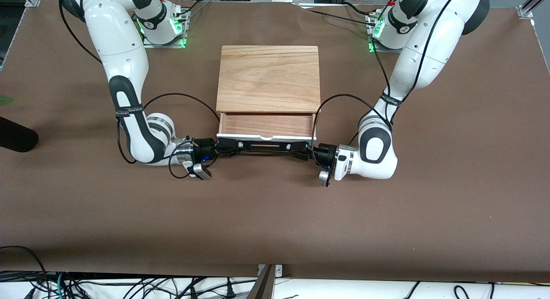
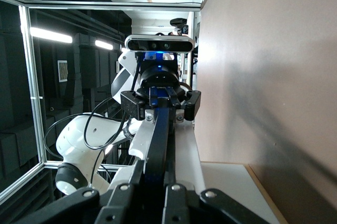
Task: Pull top drawer with both arms simultaneously
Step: 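Pull the handle outward with both grippers, sliding the drawer open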
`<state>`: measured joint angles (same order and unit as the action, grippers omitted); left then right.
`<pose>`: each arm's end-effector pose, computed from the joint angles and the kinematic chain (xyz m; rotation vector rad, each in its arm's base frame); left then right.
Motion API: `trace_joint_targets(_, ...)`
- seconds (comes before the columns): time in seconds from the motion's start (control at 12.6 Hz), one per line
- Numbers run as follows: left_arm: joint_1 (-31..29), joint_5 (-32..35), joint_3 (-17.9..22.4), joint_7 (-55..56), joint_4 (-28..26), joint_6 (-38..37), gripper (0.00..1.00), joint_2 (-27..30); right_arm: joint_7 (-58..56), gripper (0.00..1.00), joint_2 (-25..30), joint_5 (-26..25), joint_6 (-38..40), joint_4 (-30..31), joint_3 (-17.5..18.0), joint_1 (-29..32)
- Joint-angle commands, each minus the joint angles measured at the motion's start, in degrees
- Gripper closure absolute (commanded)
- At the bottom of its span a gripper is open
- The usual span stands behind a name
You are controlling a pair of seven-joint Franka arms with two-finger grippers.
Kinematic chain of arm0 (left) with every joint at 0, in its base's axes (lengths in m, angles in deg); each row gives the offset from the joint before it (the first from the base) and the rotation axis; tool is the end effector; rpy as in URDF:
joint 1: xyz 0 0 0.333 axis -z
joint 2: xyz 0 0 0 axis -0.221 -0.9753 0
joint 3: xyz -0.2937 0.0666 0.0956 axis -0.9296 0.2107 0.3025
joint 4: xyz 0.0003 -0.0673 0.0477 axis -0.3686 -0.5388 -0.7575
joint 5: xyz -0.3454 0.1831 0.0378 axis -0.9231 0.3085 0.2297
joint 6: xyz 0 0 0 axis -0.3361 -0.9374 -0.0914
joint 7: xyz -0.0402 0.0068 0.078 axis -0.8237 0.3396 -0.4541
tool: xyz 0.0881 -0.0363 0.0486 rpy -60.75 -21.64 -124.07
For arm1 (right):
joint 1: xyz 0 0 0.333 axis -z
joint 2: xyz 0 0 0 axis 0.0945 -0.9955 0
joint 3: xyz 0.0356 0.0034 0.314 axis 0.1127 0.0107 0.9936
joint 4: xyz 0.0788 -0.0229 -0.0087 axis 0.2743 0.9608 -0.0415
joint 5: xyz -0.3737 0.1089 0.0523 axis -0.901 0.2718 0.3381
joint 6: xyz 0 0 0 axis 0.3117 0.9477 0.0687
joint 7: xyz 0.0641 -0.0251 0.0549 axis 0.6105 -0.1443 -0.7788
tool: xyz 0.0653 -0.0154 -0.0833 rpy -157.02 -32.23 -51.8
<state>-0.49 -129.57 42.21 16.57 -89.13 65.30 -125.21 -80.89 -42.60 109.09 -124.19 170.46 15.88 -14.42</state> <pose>0.6379 -0.3226 0.1777 1.6893 -0.1621 -0.1594 0.6117 0.2681 0.1523 -1.5495 -0.0940 0.0328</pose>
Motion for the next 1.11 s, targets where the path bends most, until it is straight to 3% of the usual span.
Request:
trace_joint_targets(0.0, 0.29, -2.02, 0.04, 3.18, 9.08, 1.2, 1.0, -2.82, 3.64, 0.98, -2.67, 1.6, -1.44, -4.88, 0.15, 1.65)
trace_joint_targets(0.4, 0.38, -2.28, 1.01, 4.5, 12.78, 1.9, 1.0, -5.19, 6.01, 0.98, -6.27, 1.6, -3.11, -11.04, 0.15, 3.05)
trace_joint_targets(0.95, 0.99, -2.28, 0.93, 4.33, 12.61, 2.96, 1.0, -6.25, 8.04, 0.98, -7.68, 1.51, -5.31, -14.38, 0.15, 3.93)
trace_joint_targets(1.03, 0.99, -2.11, 0.93, 4.41, 12.61, 2.96, 0.81, -6.43, 8.04, 0.98, -7.85, 1.51, -5.31, -14.91, 0.15, 4.2)
